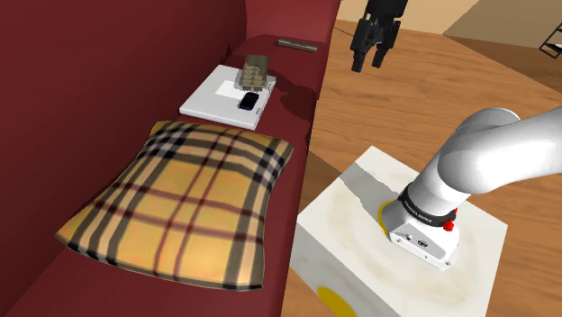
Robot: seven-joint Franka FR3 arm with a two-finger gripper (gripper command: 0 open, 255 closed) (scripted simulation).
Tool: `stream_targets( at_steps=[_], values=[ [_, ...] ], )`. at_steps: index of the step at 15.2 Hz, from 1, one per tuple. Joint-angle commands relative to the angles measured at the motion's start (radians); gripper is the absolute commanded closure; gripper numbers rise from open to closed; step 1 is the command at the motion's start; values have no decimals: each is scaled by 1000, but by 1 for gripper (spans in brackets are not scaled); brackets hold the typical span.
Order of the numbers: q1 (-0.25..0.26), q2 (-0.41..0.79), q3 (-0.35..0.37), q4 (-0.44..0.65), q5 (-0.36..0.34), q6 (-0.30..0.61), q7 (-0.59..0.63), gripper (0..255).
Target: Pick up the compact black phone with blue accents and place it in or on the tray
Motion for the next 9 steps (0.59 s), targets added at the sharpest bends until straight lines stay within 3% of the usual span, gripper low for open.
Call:
stream_targets(
  at_steps=[1,9],
  values=[
    [0,0,0,0,0,0,0,0],
    [-12,221,139,25,91,242,281,0]
  ],
)
